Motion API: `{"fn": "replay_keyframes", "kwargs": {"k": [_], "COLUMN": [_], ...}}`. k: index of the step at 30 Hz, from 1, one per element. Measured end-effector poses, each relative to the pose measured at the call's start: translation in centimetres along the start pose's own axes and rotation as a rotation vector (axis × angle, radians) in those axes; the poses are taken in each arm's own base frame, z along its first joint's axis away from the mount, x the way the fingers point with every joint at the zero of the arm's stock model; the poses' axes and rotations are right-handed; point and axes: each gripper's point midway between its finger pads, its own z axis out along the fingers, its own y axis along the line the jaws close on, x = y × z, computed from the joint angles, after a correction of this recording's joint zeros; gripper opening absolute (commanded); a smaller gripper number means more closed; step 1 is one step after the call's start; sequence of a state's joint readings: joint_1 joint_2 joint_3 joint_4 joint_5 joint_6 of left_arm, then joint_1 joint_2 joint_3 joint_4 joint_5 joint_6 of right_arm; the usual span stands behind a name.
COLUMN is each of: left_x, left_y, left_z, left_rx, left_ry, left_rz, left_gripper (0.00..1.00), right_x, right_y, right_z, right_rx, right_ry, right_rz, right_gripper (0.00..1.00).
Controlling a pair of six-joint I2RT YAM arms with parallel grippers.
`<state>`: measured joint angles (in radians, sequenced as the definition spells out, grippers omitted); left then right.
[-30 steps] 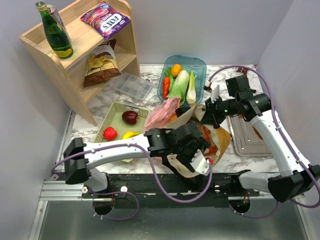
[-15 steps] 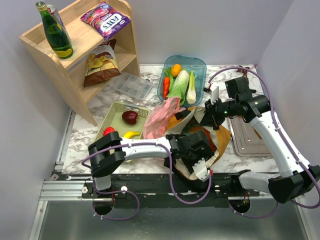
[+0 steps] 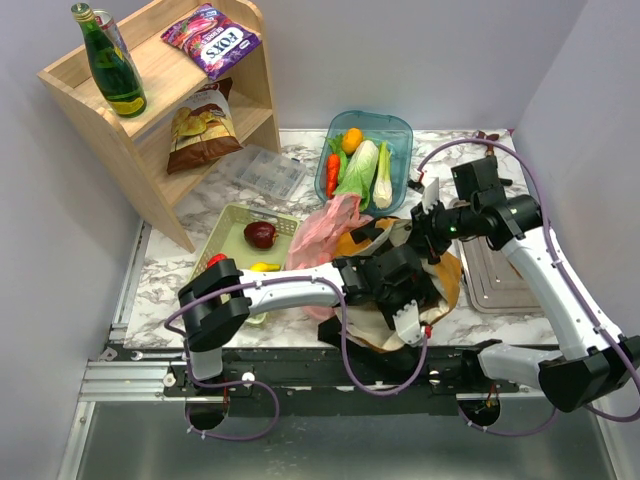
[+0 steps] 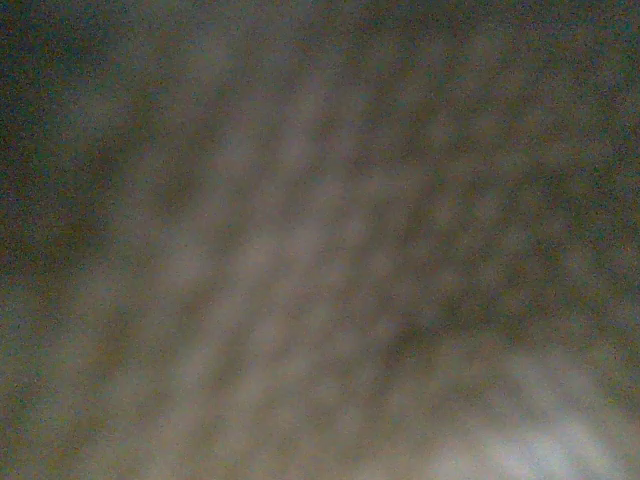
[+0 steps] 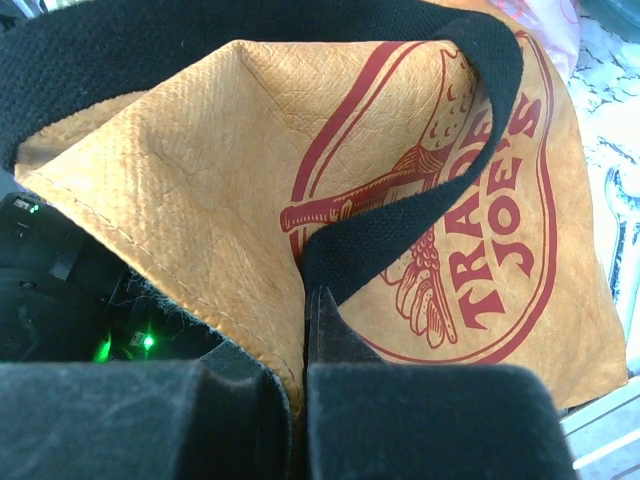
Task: Untie the knot of the grocery bags and take out the mixed food
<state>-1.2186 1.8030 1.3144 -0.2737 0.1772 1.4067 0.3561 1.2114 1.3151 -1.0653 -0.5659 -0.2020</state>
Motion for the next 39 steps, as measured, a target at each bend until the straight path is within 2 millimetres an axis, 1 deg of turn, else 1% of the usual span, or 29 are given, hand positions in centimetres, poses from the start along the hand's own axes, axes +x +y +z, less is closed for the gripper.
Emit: {"fn": "replay_keyframes", "kwargs": {"k": [2, 5, 7, 9, 10, 13, 14, 16, 17, 19, 21, 24, 28, 30, 31, 33, 34, 35, 36, 38, 39], "left_x": [0.3, 0.8, 1.5, 2.3, 2.7, 3.4, 3.4, 3.5, 3.5, 3.4, 3.2, 2.6, 1.4, 0.6, 0.4, 0.2, 0.2, 0.3, 0.6, 1.2, 1.7], "left_y": [0.6, 0.7, 0.7, 0.2, -0.2, -0.9, -1.2, -1.5, -1.7, -2.0, -2.6, -2.7, -0.8, 0.5, 1.0, 1.7, 1.6, 1.3, 0.9, -0.8, -1.7], "left_z": [-0.2, 0.1, 1.2, 2.6, 3.0, 3.8, 3.8, 3.7, 3.6, 3.3, 2.6, 0.5, -4.9, -8.2, -9.2, -10.5, -10.8, -10.8, -10.4, -9.0, -7.9], "left_rx": [-0.007, 0.01, 0.032, 0.053, 0.062, 0.084, 0.093, 0.108, 0.113, 0.115, 0.118, 0.102, 0.007, -0.058, -0.082, -0.113, -0.119, -0.117, -0.11, -0.073, -0.048], "left_ry": [0.004, 0.005, 0.005, 0.009, 0.01, 0.011, 0.011, 0.012, 0.012, 0.013, 0.012, 0.008, -0.021, -0.044, -0.052, -0.058, -0.057, -0.051, -0.041, -0.024, -0.014], "left_rz": [0.032, 0.055, 0.065, 0.07, 0.07, 0.065, 0.06, 0.054, 0.038, 0.018, -0.016, -0.08, -0.14, -0.158, -0.163, -0.164, -0.162, -0.158, -0.154, -0.145, -0.14], "left_gripper": [0.87, 0.87, 0.86, 0.8, 0.73, 0.39, 0.31, 0.08, 0.0, 0.0, 0.0, 0.0, 0.0, 0.0, 0.02, 0.44, 0.55, 0.62, 0.66, 0.72, 0.75], "right_x": [0.0, 0.1, 0.1, 0.1, 0.2, 0.7, 0.7, 0.8, 0.8, 1.0, 1.0, 1.2, 1.2, 1.1, 1.1, 1.0, 0.9, 0.8, 0.8, 0.8, 0.7], "right_y": [0.1, 0.1, 0.0, -0.6, -1.0, -1.8, -2.0, -2.0, -2.0, -1.8, -1.7, -1.6, -1.5, -1.5, -1.5, -1.5, -1.5, -1.5, -1.5, -1.4, -1.4], "right_z": [-0.1, -0.1, -0.1, -0.2, -0.2, -0.2, -0.1, -0.1, -0.1, 0.0, 0.1, 0.1, -0.1, -0.2, -0.2, -0.3, -0.4, -0.4, -0.4, -0.4, -0.4], "right_rx": [0.001, 0.003, 0.006, 0.031, 0.049, 0.081, 0.088, 0.092, 0.091, 0.081, 0.076, 0.077, 0.078, 0.08, 0.08, 0.082, 0.083, 0.081, 0.079, 0.074, 0.072], "right_ry": [-0.004, -0.006, -0.004, -0.004, 0.001, 0.023, 0.027, 0.029, 0.03, 0.032, 0.033, 0.033, 0.025, 0.019, 0.018, 0.013, 0.011, 0.009, 0.007, 0.006, 0.005], "right_rz": [-0.003, -0.004, -0.004, -0.009, -0.009, -0.001, -0.002, -0.002, 0.0, 0.003, 0.004, 0.008, 0.008, 0.004, 0.003, 0.003, 0.003, 0.003, 0.003, 0.004, 0.003], "right_gripper": [0.01, 0.01, 0.01, 0.01, 0.01, 0.01, 0.01, 0.01, 0.01, 0.01, 0.01, 0.01, 0.01, 0.01, 0.01, 0.01, 0.01, 0.01, 0.01, 0.01, 0.01]}}
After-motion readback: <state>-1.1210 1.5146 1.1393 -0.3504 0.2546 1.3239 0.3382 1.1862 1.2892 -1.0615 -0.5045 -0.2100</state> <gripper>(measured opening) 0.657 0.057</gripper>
